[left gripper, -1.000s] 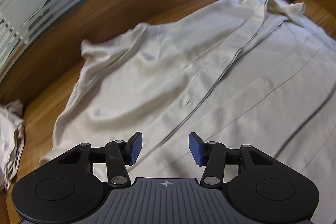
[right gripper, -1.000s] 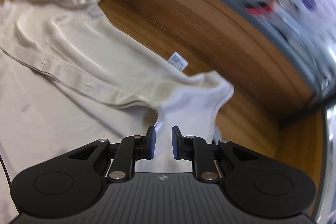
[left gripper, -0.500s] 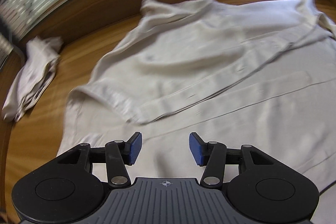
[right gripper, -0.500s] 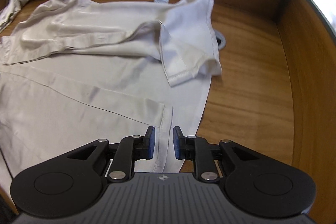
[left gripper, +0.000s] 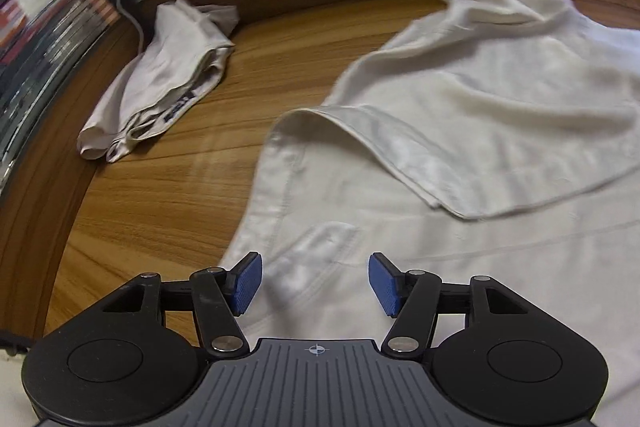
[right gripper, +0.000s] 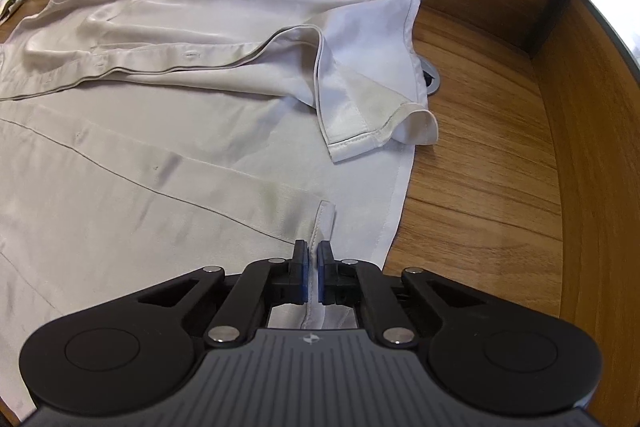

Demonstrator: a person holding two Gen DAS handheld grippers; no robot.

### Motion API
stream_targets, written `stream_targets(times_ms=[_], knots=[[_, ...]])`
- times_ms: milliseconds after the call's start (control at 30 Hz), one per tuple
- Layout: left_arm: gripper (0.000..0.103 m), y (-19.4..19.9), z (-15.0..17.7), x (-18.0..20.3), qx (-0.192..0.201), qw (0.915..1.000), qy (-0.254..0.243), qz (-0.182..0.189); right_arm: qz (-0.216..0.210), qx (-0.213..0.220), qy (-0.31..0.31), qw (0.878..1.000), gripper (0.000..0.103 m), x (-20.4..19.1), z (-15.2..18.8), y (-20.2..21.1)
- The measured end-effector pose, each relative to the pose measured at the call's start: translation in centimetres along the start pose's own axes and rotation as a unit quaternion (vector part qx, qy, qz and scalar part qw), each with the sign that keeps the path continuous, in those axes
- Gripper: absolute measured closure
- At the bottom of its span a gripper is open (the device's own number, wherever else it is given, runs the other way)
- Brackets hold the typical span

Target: Fold clothes

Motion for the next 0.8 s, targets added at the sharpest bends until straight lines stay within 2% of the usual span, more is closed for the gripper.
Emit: stream_targets(times_ms=[67, 167, 300, 333, 367, 400, 433, 467, 800], knots=[[0.030, -0.6, -0.3, -0.9, -0.003, 0.9999, 0.016, 0.002, 0.002, 0.003, -0.004, 1.000, 0.099, 0.1, 0.0, 0.3], [0.025, -1.8, -0.3, -1.4, -0.022, 0.9983, 0.038, 0.040, 0.002, 0.007, -0.009, 1.000, 0.099, 0.1, 0.0, 1.0], [0.027, -2.6, -0.3, -1.2, -0.036, 0.9948, 0.041, 0.086, 0.004, 0.009, -0.017, 1.000, 0.099, 0.0, 0.0, 1.6], [0.039, -2.6, -0.3, -1.0, -0.036, 0.9941, 0.041, 0.093, 0.004, 0.009, -0.020, 1.000, 0.099, 0.0, 0.1, 1.8], [0.062, -2.5, -0.4, -0.8, -0.034, 0.9933, 0.041, 0.103, 0.005, 0.009, -0.022, 1.000, 0.099, -0.1, 0.1, 1.9], [0.072, -2.3, -0.5, -0.6, -0.032, 0.9925, 0.041, 0.111, 0.006, 0.009, -0.023, 1.000, 0.099, 0.0, 0.1, 1.9], [0.089, -2.1, -0.5, -0.3, -0.030, 0.9924, 0.038, 0.113, 0.008, 0.009, -0.026, 1.000, 0.098, 0.1, 0.2, 2.0], [0.100, -1.9, -0.6, -0.1, -0.026, 0.9922, 0.036, 0.117, 0.009, 0.009, -0.029, 0.999, 0.099, 0.2, 0.3, 2.0], [0.101, 0.9, -3.0, 1.2, 0.034, 0.9910, 0.019, 0.128, 0.029, 0.014, -0.057, 0.998, 0.099, 2.5, 1.1, 2.7]])
Point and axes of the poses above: each gripper's, at about its wrist camera, not at the fingertips, and y roughly against the way its jaws point, x to its right, z to its underside, the point moved 10 cm from there along -y, roughly the way its jaws point, and after that the axes turned 5 degrees about -x, right-handed, at the moved point
